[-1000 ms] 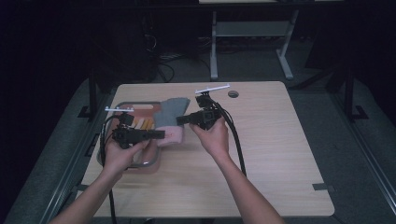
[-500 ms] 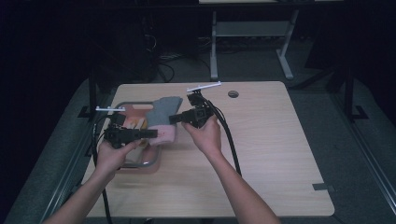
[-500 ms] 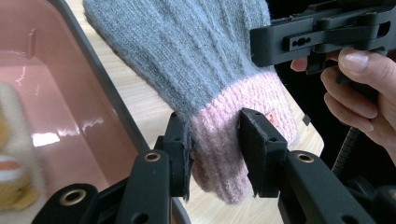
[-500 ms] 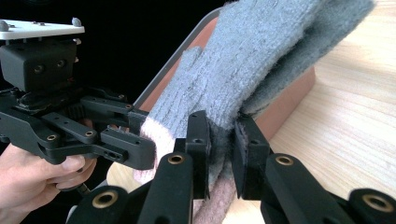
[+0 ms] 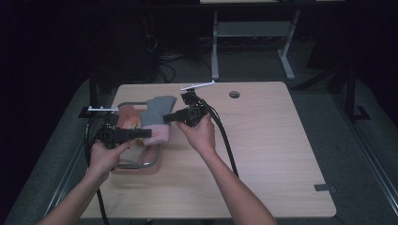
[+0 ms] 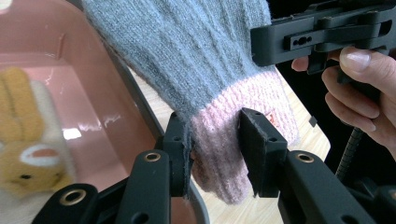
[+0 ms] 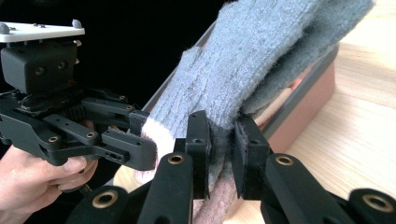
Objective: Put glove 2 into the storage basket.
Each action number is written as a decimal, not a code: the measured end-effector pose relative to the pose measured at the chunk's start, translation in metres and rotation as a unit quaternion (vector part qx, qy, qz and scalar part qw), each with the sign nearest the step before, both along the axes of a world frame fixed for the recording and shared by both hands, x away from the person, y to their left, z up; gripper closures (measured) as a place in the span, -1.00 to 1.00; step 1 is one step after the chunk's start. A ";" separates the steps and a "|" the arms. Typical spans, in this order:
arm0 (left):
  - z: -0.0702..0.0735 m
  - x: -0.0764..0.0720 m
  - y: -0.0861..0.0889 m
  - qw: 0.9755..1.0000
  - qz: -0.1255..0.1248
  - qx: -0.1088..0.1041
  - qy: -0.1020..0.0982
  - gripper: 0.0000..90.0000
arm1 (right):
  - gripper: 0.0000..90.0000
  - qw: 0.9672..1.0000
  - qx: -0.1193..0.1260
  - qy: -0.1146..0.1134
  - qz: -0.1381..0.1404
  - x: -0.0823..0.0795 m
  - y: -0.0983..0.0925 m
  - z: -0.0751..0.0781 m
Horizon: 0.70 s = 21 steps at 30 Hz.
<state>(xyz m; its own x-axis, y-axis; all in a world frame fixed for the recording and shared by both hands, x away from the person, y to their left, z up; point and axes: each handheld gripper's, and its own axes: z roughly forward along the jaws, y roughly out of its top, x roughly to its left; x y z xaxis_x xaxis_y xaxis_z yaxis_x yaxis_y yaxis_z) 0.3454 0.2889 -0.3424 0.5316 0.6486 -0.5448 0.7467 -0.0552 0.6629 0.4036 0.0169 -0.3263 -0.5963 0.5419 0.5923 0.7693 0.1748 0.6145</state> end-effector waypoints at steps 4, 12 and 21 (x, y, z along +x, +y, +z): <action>0.001 0.000 0.003 1.000 0.003 0.001 0.000 0.44 | 0.73 1.000 0.003 0.000 0.003 0.002 0.004 -0.002; -0.001 -0.001 0.011 1.000 0.007 0.004 0.002 0.44 | 0.73 1.000 0.008 0.009 0.006 0.004 0.011 -0.005; -0.003 -0.001 0.028 1.000 0.017 0.005 0.006 0.44 | 0.73 1.000 0.010 0.011 0.014 0.007 0.028 -0.007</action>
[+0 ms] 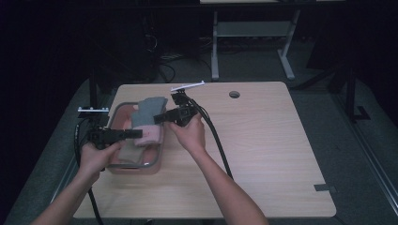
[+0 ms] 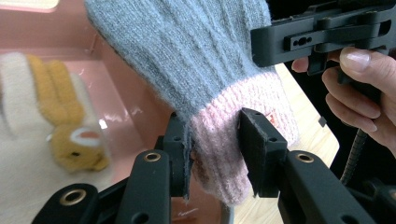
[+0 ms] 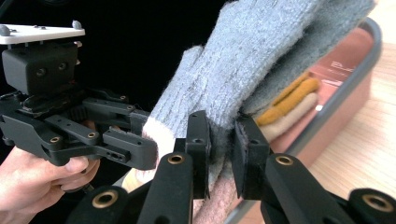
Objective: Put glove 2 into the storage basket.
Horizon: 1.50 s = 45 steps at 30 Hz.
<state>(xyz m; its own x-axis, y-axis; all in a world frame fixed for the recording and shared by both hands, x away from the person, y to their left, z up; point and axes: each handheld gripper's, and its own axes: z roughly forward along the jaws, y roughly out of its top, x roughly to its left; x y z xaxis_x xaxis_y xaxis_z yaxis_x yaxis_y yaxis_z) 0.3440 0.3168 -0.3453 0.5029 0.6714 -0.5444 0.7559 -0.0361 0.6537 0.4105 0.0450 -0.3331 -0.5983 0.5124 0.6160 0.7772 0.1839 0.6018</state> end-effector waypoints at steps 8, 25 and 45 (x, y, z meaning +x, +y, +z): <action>-0.004 -0.001 0.015 1.000 0.011 0.008 0.010 0.44 | 0.73 1.000 0.003 0.007 0.008 0.004 0.017 -0.009; -0.028 0.004 0.044 0.998 0.034 0.015 0.041 0.44 | 0.73 0.999 0.009 0.042 0.018 0.015 0.051 -0.039; -0.053 0.008 0.050 0.992 0.039 0.091 0.074 0.38 | 0.67 0.996 -0.048 0.059 0.035 0.021 0.079 -0.069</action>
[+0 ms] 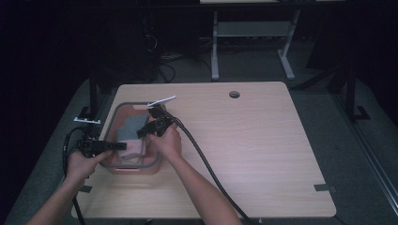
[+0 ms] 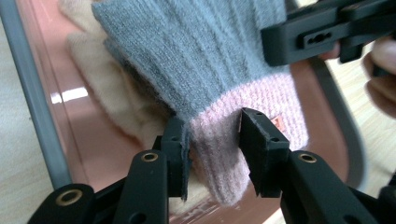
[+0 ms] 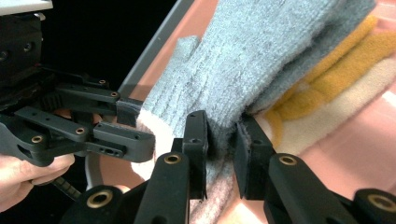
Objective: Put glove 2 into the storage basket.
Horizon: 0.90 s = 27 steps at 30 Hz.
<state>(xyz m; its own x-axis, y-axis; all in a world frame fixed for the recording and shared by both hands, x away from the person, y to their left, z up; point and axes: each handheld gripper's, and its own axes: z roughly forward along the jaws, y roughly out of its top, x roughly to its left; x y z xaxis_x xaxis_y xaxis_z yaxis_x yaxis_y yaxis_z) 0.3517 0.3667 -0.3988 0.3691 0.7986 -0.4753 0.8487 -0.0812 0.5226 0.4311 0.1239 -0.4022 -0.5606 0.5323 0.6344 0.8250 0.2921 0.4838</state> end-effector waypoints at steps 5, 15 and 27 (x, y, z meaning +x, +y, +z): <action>0.000 0.000 -0.002 1.000 -0.001 0.012 -0.004 0.33 | 0.56 1.000 -0.016 -0.006 -0.002 0.000 0.001 0.002; 0.001 0.001 -0.003 1.000 -0.003 0.021 -0.005 0.18 | 0.40 0.999 -0.026 -0.022 -0.012 0.001 -0.006 0.008; 0.010 0.000 -0.002 1.000 0.006 0.010 -0.019 0.15 | 0.37 0.999 -0.017 -0.026 -0.019 0.000 -0.016 0.018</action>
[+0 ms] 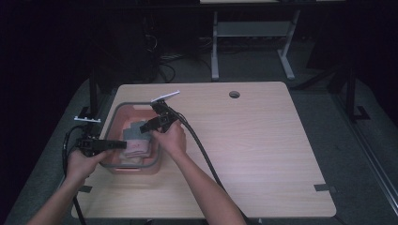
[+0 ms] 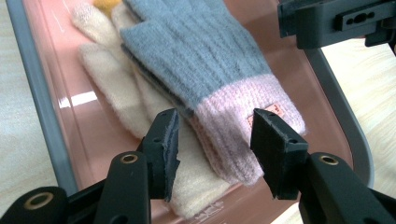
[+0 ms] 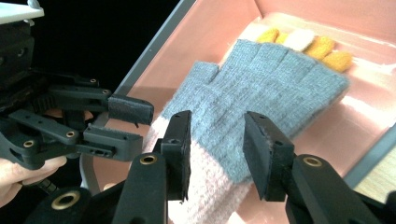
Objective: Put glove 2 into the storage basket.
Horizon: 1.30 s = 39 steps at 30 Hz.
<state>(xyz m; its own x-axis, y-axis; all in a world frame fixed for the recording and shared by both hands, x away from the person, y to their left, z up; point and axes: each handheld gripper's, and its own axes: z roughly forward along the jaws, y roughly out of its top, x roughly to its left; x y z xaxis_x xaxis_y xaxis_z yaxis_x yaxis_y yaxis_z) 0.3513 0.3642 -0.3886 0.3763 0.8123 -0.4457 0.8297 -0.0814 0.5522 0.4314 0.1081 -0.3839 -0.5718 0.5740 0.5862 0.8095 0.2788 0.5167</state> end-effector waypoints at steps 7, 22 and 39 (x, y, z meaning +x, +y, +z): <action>0.010 0.000 -0.001 1.000 0.000 -0.012 -0.012 0.15 | 0.35 1.000 0.019 0.000 -0.005 -0.002 -0.013 0.005; 0.039 0.002 -0.021 0.997 -0.026 -0.039 -0.057 0.08 | 0.24 0.998 0.051 -0.018 -0.017 -0.006 -0.053 0.024; 0.050 0.002 -0.063 0.994 -0.067 -0.051 -0.073 -0.02 | 0.18 0.996 0.069 -0.023 -0.054 -0.013 -0.108 0.036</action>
<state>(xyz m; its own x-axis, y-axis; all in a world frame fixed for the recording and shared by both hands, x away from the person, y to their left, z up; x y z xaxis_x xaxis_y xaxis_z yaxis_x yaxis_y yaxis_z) 0.3533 0.3008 -0.3384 0.5442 0.7045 -0.4555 0.7260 -0.1235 0.6765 0.4183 0.0006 -0.3477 -0.5390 0.5491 0.6387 0.8059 0.1157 0.5806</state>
